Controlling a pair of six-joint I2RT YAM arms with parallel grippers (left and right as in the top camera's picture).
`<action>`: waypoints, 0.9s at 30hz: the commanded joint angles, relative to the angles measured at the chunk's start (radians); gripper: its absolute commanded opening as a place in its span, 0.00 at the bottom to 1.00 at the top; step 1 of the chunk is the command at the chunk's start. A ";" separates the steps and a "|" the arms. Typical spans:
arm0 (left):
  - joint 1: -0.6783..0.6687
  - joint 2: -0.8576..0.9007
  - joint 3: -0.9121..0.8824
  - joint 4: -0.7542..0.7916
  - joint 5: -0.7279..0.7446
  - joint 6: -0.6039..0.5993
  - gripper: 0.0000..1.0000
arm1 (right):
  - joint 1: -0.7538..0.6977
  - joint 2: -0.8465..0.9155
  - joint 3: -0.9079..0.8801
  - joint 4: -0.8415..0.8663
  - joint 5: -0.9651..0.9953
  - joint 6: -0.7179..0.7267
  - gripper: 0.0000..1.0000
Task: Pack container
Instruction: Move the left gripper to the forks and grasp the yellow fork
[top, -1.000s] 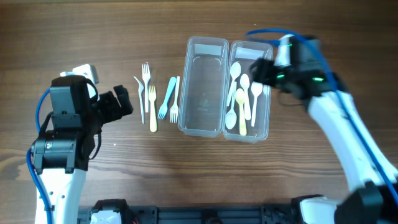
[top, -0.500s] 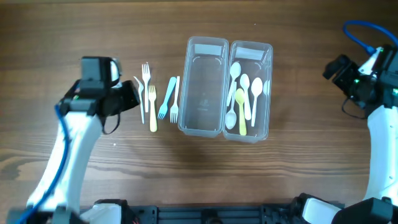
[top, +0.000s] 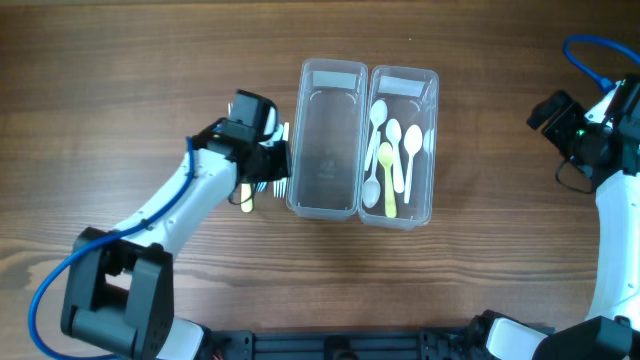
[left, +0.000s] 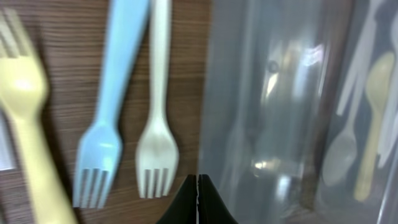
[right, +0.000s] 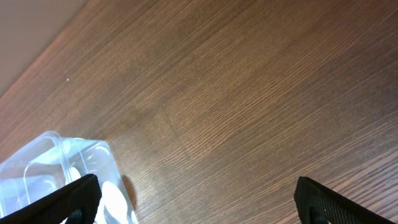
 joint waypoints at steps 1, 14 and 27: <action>-0.082 0.009 0.010 0.018 0.023 -0.014 0.04 | -0.001 0.008 0.004 0.000 0.019 0.007 1.00; 0.008 -0.032 0.031 -0.075 -0.030 -0.027 0.13 | -0.001 0.008 0.004 0.000 0.019 0.007 1.00; 0.063 -0.044 0.077 -0.201 -0.248 0.005 0.35 | -0.001 0.008 0.004 0.000 0.019 0.006 1.00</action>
